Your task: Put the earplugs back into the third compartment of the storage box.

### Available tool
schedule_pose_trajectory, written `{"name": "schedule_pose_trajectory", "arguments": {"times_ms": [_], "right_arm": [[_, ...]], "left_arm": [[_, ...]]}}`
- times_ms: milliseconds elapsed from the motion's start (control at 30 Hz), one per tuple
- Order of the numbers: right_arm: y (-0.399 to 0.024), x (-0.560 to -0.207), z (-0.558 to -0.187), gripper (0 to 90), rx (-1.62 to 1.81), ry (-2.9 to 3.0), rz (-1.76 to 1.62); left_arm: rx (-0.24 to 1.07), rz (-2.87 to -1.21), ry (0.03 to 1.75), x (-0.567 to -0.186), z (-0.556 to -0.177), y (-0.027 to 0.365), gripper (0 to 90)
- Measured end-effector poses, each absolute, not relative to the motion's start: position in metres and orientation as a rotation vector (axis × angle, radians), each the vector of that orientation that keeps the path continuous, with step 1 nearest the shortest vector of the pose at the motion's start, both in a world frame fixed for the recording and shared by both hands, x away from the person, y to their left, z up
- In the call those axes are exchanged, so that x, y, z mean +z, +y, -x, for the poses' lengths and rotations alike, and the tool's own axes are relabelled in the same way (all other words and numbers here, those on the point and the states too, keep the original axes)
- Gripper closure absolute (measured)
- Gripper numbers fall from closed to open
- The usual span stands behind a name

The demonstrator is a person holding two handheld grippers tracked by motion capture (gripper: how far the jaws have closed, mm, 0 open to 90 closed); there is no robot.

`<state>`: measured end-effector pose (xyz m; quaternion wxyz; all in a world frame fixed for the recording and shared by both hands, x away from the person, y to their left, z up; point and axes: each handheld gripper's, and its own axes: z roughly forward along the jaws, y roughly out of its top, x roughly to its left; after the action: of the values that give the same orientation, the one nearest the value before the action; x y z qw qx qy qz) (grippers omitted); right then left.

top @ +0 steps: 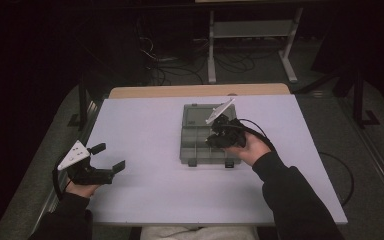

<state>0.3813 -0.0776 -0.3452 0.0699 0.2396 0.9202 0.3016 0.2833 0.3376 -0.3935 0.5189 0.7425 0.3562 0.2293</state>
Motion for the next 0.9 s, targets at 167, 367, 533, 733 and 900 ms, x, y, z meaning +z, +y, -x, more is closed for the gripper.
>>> {"name": "schedule_pose_trajectory", "arguments": {"times_ms": [167, 367, 533, 733, 900], "right_arm": [[-0.078, -0.341, -0.392, 78.9, 0.898, 2.759, -0.739], [-0.078, -0.343, -0.408, 78.9, 0.879, 2.745, -0.787], [-0.079, -0.349, -0.419, 78.8, 0.840, 2.746, -0.816], [-0.081, -0.359, -0.431, 78.8, 0.838, 2.742, -0.862], [-0.081, -0.370, -0.441, 78.7, 0.804, 2.751, -0.897]], "left_arm": [[0.550, -1.780, 0.855, -0.393, -0.283, 0.338, 0.0], [0.549, -1.778, 0.856, -0.393, -0.283, 0.338, 0.0], [0.548, -1.777, 0.856, -0.393, -0.283, 0.338, 0.0], [0.548, -1.777, 0.857, -0.393, -0.283, 0.338, 0.0], [0.549, -1.776, 0.855, -0.393, -0.283, 0.338, 0.0]]}}
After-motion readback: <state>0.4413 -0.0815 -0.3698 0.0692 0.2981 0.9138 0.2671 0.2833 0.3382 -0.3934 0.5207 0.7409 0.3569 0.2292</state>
